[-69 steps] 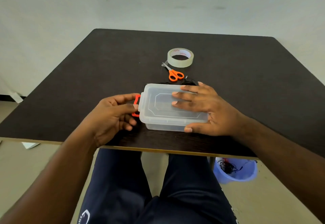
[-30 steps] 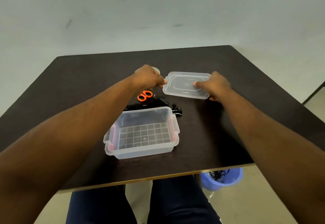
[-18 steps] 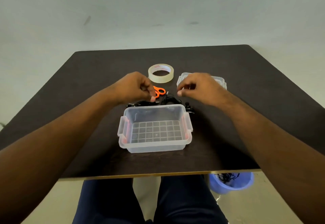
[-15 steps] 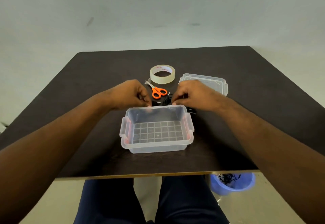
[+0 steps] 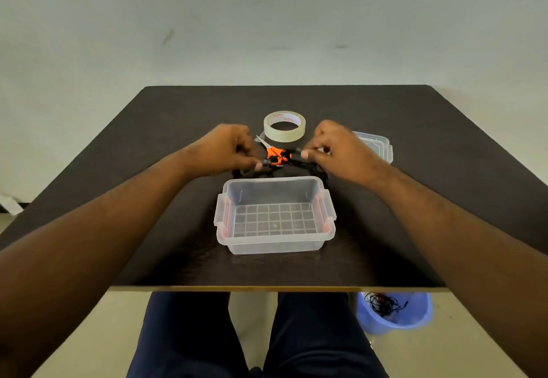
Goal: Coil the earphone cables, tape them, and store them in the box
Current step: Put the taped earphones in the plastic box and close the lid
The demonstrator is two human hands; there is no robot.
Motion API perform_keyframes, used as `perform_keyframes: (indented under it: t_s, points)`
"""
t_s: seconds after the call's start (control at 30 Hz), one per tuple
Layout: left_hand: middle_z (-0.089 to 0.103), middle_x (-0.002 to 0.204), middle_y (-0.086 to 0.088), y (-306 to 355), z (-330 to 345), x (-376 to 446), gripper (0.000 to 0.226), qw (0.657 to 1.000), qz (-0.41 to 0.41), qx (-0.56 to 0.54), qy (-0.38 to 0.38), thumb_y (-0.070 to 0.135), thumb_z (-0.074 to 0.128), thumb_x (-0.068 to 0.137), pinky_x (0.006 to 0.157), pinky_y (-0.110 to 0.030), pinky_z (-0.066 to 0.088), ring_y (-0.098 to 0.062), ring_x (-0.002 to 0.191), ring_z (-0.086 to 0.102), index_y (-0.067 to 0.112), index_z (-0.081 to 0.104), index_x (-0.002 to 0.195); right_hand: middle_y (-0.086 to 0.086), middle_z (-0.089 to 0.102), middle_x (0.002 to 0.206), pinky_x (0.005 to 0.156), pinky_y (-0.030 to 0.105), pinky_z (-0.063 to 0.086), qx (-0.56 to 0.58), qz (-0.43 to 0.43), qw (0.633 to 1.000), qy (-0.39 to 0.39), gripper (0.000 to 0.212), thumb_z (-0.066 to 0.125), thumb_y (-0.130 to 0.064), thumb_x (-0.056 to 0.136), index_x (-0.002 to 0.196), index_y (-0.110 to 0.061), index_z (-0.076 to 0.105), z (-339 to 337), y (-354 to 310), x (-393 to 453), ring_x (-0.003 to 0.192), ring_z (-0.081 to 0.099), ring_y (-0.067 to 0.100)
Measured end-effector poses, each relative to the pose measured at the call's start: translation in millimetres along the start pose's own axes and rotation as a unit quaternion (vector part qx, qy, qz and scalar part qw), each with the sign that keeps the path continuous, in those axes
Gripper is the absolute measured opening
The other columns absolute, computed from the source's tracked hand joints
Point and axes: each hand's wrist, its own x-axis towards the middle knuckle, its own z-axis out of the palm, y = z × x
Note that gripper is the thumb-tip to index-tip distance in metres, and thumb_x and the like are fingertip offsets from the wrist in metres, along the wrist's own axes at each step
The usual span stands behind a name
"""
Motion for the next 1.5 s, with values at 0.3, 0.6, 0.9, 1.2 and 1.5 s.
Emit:
perform_keyframes:
  t_s: [0.3, 0.6, 0.9, 1.2, 1.5]
  points:
    - [0.071, 0.063, -0.005, 73, -36, -61, 0.014, 0.927, -0.076, -0.236, 0.283, 0.025, 0.074, 0.083, 0.055, -0.018, 0.048, -0.012, 0.058, 0.065, 0.013, 0.078, 0.079, -0.004, 0.068, 0.059, 0.052, 0.025, 0.056, 0.305, 0.096, 0.933, 0.166, 0.008, 0.069, -0.011, 0.087, 0.084, -0.016, 0.074, -48, -72, -12, 0.051, 0.064, 0.01]
    - [0.071, 0.063, 0.0, 95, 18, -102, 0.044, 0.93, -0.18, -0.198, 0.251, 0.022, 0.073, 0.084, 0.056, -0.014, 0.053, -0.007, 0.051, 0.063, 0.032, 0.061, 0.126, -0.002, 0.068, 0.064, 0.059, 0.034, 0.056, 0.051, 0.071, 0.979, 0.182, 0.008, 0.072, -0.022, 0.082, 0.08, -0.014, 0.074, -18, -105, -51, 0.057, 0.063, 0.013]
    - [0.074, 0.086, 0.004, 95, 29, -111, 0.037, 0.963, -0.206, -0.009, 0.175, 0.026, 0.059, 0.091, 0.089, -0.046, 0.051, -0.019, 0.081, 0.066, 0.034, 0.06, 0.127, -0.001, 0.063, 0.078, 0.068, 0.034, 0.053, -0.072, 0.035, 0.996, 0.03, 0.01, 0.064, -0.024, 0.089, 0.089, -0.016, 0.068, 0, -101, -66, 0.071, 0.059, 0.016]
    - [0.066, 0.103, 0.013, 96, 24, -105, 0.026, 0.954, -0.208, 0.218, 0.003, 0.04, 0.045, 0.099, 0.085, -0.036, 0.025, -0.013, 0.098, 0.049, 0.041, 0.063, 0.118, -0.006, 0.068, 0.096, 0.08, 0.036, 0.055, -0.125, 0.096, 0.972, -0.177, 0.023, 0.059, -0.047, 0.089, 0.101, -0.031, 0.068, -3, -114, -59, 0.09, 0.063, 0.015]
    - [0.039, 0.103, 0.01, 85, 21, -96, 0.028, 0.953, -0.185, 0.238, -0.045, 0.053, 0.053, 0.091, 0.089, -0.037, 0.026, -0.012, 0.098, 0.029, 0.042, 0.066, 0.113, -0.011, 0.071, 0.096, 0.073, 0.028, 0.052, -0.085, 0.039, 0.959, -0.266, 0.027, 0.056, -0.05, 0.09, 0.104, -0.034, 0.072, -7, -115, -49, 0.084, 0.061, 0.007]
